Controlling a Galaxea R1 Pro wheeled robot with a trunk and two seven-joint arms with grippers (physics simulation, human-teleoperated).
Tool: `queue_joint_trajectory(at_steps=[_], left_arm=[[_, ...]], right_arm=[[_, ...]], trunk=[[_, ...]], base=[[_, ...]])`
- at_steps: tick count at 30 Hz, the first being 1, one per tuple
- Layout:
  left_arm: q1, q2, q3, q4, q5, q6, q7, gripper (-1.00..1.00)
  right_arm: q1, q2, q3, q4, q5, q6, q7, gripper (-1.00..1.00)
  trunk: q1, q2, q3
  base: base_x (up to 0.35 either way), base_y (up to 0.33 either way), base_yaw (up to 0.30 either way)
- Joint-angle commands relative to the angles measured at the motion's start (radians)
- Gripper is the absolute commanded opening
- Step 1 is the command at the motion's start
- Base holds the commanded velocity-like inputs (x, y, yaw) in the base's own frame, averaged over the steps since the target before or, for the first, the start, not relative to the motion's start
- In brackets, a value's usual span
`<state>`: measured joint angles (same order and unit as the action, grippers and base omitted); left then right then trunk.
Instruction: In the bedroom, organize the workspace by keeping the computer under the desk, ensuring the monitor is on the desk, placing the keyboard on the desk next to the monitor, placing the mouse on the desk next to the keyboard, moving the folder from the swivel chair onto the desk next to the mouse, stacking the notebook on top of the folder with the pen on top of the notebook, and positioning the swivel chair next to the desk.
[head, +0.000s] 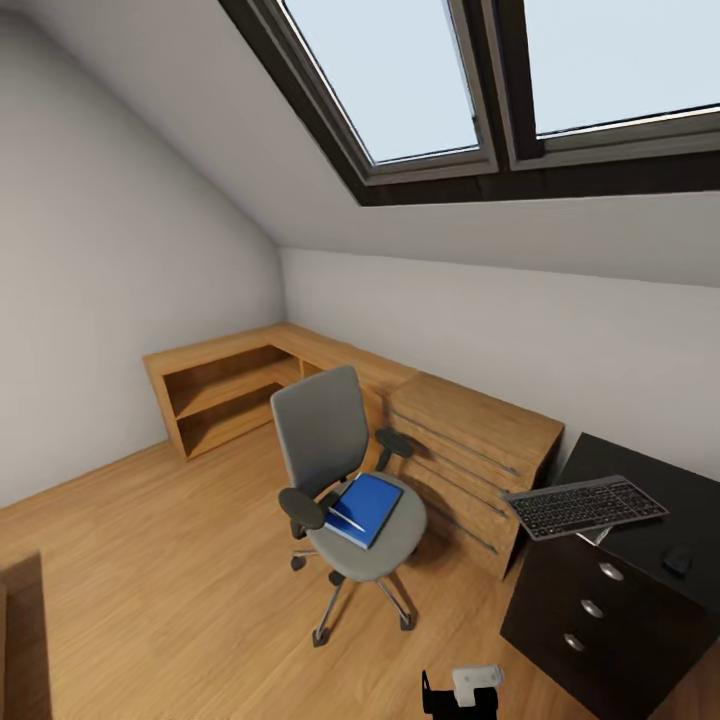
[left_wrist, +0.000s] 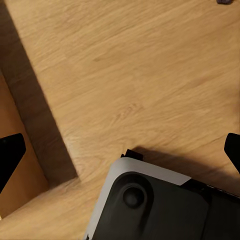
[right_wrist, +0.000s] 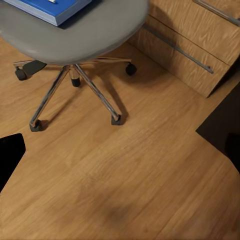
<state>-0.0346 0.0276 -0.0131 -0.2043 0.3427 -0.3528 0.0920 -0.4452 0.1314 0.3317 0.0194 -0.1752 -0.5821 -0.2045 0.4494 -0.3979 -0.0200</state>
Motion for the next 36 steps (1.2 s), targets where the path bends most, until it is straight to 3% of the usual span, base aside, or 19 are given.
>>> queue_joint_trajectory(at_steps=[1, 12, 23, 36], left_arm=[[-0.001, 0.000, -0.002, 0.000, -0.001, -0.003, 0.004, 1.00], [-0.001, 0.000, -0.002, 0.000, -0.001, -0.003, 0.004, 1.00], [-0.001, 0.001, -0.001, 0.000, -0.001, -0.003, 0.005, 1.00], [-0.001, 0.002, -0.001, 0.000, -0.001, -0.003, 0.005, 1.00]], right_arm=[[-0.001, 0.001, 0.009, 0.002, -0.008, -0.004, -0.003, 1.00], [-0.001, 0.001, 0.009, 0.002, -0.007, -0.004, -0.002, 1.00], [-0.001, 0.001, 0.009, 0.002, -0.007, -0.004, -0.002, 1.00], [-0.001, 0.001, 0.009, 0.002, -0.007, -0.004, -0.002, 1.00]], trunk=[[0.001, -0.002, -0.002], [0.001, -0.002, -0.002], [0.001, -0.002, -0.002], [0.001, -0.002, -0.002]], base=[[0.008, -0.004, 0.039], [0.002, -0.041, 0.007], [0.199, -0.141, 0.203], [0.011, -0.006, 0.012]])
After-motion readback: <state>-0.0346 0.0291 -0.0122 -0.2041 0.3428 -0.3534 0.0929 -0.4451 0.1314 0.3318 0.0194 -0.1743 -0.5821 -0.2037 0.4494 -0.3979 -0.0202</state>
